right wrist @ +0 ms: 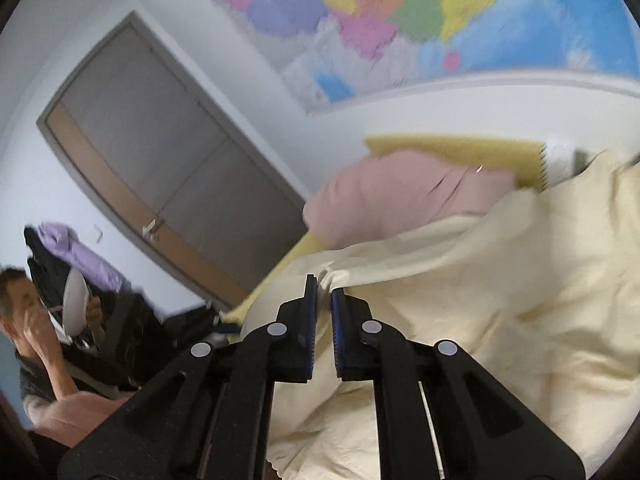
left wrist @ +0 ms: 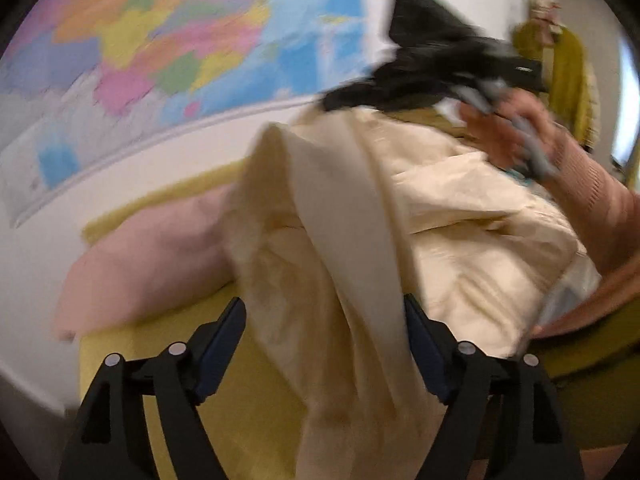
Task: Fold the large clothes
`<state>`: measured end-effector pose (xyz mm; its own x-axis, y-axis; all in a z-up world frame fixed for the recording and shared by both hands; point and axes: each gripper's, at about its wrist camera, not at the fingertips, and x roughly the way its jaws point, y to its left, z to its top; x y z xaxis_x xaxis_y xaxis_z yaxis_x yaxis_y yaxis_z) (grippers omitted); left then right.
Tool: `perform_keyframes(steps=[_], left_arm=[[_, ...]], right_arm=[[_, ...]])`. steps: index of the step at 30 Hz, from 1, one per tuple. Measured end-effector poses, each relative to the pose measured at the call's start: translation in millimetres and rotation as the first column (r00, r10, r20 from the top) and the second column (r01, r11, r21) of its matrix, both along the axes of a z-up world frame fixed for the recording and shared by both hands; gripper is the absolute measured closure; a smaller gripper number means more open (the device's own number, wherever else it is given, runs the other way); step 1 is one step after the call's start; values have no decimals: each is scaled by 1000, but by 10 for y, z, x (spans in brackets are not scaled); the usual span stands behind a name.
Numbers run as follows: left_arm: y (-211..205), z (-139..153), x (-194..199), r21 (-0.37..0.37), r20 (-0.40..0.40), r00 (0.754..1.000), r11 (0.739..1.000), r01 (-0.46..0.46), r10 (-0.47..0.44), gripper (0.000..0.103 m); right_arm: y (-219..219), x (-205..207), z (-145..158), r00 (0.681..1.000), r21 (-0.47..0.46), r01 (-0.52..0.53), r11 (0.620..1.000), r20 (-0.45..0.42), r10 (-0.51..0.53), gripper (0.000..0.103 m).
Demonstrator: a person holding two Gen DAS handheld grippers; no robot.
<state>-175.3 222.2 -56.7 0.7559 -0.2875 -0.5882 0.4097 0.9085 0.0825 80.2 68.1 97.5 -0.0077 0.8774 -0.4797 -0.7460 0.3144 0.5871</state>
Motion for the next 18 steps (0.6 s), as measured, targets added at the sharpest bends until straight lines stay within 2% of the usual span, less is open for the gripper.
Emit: perform_keyframes(steps=[2,4,5,6,7,8,11,14,16,18], left_arm=[[-176,1,41,1,-10,997,997,76,-76,29],[-343,-71,128,2,-48,989,990,139,-139,48],[-421,-127,196,1,-77,985,988,157,-156,63],[-465,-179,240,-2,-103,982,987,161,-160,69],[-500,-240,311,-8,-134,978,987,161,-161,80],[-499,-290,361,-16,-152,975,987,158,-159,86],[-492,-314,410,-68,-172,969,983,169,-178,89],[-522,-263,382,-107,-166,964,976,191,-207,90],[-537,-236,374,-128,-166,961,971,202,-222,90],[-560,-203,390,-143,-173,958,968,206,-229,90]], right_arm=[[-76,124,-13,999,-14,32,999,-14,-32,95],[-175,182,-122,997,-23,57,998,-44,-58,82],[-257,215,-228,994,-38,86,996,-69,-89,60],[-341,199,-292,991,-40,103,994,-78,-106,40],[-399,169,-364,990,-44,118,992,-75,-121,36],[-479,117,-455,989,-58,126,990,-69,-130,35],[-603,-108,-729,990,-59,82,995,-109,-88,27],[-569,-385,-961,991,-71,-4,997,-134,-5,25],[-469,-479,-1150,978,-43,-50,998,-203,41,27],[-374,-516,-1260,962,0,-98,995,-255,94,58]])
